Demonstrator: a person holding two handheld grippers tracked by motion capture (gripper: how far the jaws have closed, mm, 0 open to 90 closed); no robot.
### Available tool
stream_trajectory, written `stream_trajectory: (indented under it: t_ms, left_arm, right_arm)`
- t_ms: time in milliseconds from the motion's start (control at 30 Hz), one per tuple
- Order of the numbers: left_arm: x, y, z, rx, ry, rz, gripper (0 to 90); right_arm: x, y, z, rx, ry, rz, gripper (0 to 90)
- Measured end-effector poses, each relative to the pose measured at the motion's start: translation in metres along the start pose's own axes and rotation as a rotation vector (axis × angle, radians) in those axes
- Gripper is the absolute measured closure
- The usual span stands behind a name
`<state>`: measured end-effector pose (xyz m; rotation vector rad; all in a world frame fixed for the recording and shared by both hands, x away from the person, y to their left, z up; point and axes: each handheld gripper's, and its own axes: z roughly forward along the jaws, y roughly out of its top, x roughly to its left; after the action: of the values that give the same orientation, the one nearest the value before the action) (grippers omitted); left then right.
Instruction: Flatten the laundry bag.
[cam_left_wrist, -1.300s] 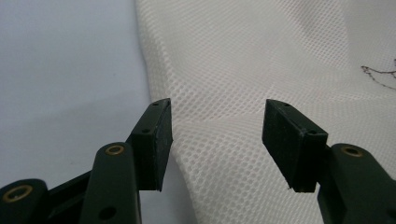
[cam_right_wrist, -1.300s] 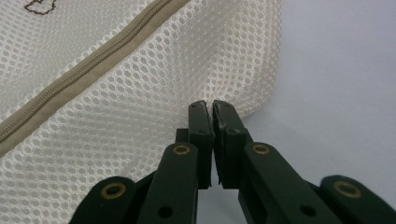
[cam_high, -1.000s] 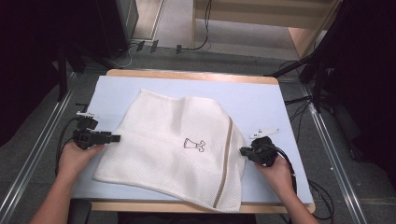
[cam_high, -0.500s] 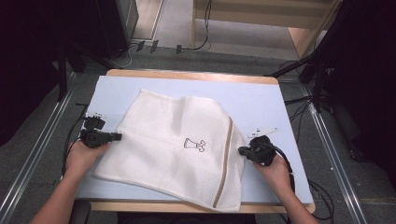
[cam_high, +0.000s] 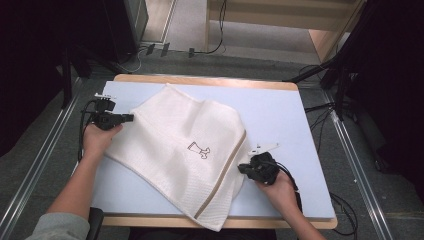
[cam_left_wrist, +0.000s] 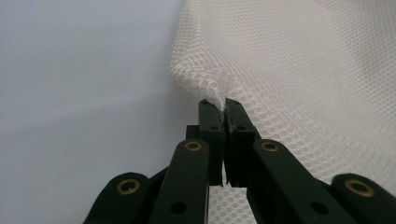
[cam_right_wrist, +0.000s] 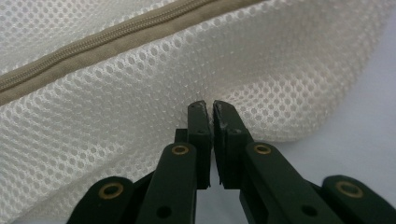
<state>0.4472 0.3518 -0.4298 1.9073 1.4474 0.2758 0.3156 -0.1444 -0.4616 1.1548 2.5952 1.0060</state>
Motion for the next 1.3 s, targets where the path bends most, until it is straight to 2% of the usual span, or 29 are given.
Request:
stream_trajectory:
  t_ms: [67,233,300,367,400,467,533,633,733,900,1033,1300]
  left_arm:
    - [0.000,0.005,0.003,-0.017,-0.007,-0.004,88.1]
    - [0.000,0.012,0.010,-0.024,-0.029,-0.012,86.7]
    - [0.000,0.013,0.011,-0.037,-0.047,-0.030,76.8]
    - [0.000,0.013,0.008,-0.047,-0.054,-0.018,60.2]
    - [0.000,0.013,0.006,-0.046,-0.053,-0.021,53.9]
    - [0.000,0.011,0.000,-0.038,-0.050,-0.012,48.4]
    - [-0.002,0.009,-0.009,-0.044,-0.035,-0.003,47.0]
    - [-0.004,0.003,-0.024,-0.050,-0.020,0.000,45.9]
    - [-0.010,-0.008,-0.038,-0.054,-0.022,-0.005,45.8]
    - [-0.024,-0.035,-0.057,-0.039,-0.026,0.004,46.5]
    - [-0.030,-0.055,-0.066,-0.004,-0.018,0.002,47.0]
    - [-0.038,-0.088,-0.083,0.021,-0.003,-0.055,47.9]
  right_arm:
    - [0.010,0.003,0.005,-0.001,0.018,0.007,87.3]
    - [0.032,0.007,0.015,-0.006,0.070,-0.007,87.4]
    - [0.039,0.009,0.017,-0.007,0.096,-0.012,87.0]
    - [0.041,0.010,0.017,-0.004,0.103,-0.028,82.0]
    - [0.040,0.010,0.015,-0.010,0.108,-0.027,79.2]
    - [0.034,0.009,0.006,-0.027,0.123,-0.013,73.6]
    - [0.027,0.008,-0.009,-0.060,0.099,-0.023,70.0]
    - [0.015,0.006,-0.028,-0.111,0.058,-0.007,66.9]
    - [-0.001,0.007,-0.036,-0.143,0.024,0.009,64.5]
    - [-0.023,0.013,-0.034,-0.151,-0.021,0.021,65.1]
    - [-0.038,0.023,-0.030,-0.156,-0.031,0.043,65.3]
    - [-0.052,0.045,-0.023,-0.178,-0.033,0.057,69.5]
